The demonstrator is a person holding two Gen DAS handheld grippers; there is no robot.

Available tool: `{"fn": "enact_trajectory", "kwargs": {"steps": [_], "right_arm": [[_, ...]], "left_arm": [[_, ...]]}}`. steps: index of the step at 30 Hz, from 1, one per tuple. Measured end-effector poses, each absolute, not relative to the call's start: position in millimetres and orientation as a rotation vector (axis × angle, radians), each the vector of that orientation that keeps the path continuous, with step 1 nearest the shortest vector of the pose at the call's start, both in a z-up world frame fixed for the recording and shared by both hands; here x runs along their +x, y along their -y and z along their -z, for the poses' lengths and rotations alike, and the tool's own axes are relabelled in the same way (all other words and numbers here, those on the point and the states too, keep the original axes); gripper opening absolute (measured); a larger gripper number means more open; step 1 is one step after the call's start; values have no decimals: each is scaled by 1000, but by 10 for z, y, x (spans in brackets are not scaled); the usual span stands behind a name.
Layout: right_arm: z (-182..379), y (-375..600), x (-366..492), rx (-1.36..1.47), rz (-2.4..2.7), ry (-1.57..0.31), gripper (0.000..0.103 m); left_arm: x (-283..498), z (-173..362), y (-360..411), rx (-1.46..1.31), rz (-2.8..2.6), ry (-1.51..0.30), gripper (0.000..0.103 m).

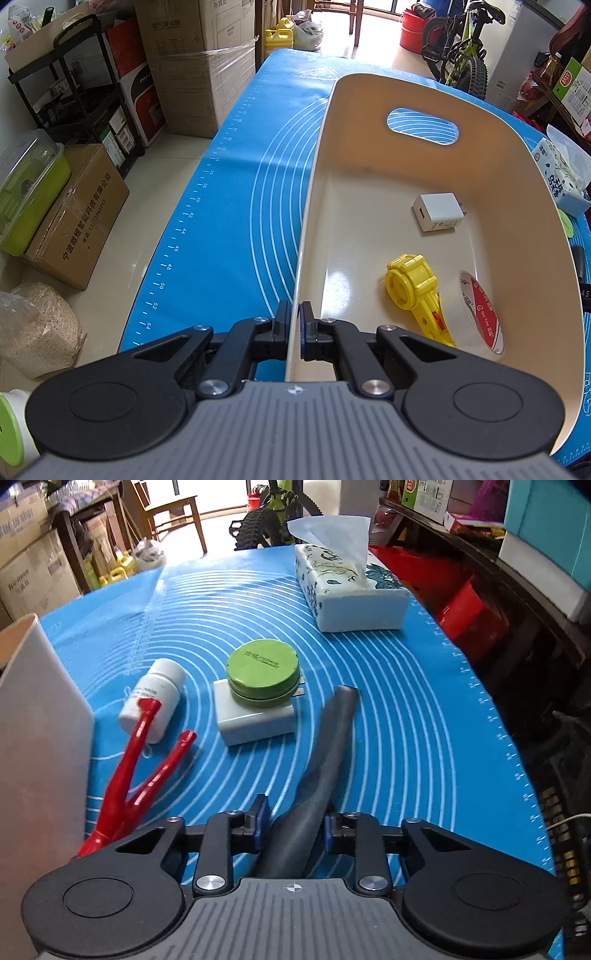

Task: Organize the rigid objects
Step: 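Move the right tool to the black remote and grasp its end, then carry the black remote with the right tool and release it into the basket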

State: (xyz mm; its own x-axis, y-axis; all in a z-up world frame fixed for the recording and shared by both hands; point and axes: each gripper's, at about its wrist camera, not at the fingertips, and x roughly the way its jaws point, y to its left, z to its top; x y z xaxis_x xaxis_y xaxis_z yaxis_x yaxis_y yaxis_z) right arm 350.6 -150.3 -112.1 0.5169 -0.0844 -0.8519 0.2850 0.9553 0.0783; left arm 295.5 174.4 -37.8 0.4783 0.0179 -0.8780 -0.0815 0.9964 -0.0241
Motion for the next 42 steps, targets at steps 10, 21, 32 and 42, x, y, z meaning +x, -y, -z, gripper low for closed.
{"fn": "enact_trajectory", "kwargs": {"steps": [10,21,32,42], "right_arm": [[928,1541,3407,200,185,-954,28],[305,1371,3245,146,94,-845,28],[-313,821,3251,118,-100,-744,28],[-339,172,3315,120,-236,-765,28]], "left_arm": [[2952,374,-1745,-66,-60,-1071,7],[2949,378,-1743,-66,-60,-1070,7],[2946,382,-1741,-66,-60,-1070,6],[2944,392,-1740,-67,-58,-1070,6]]}}
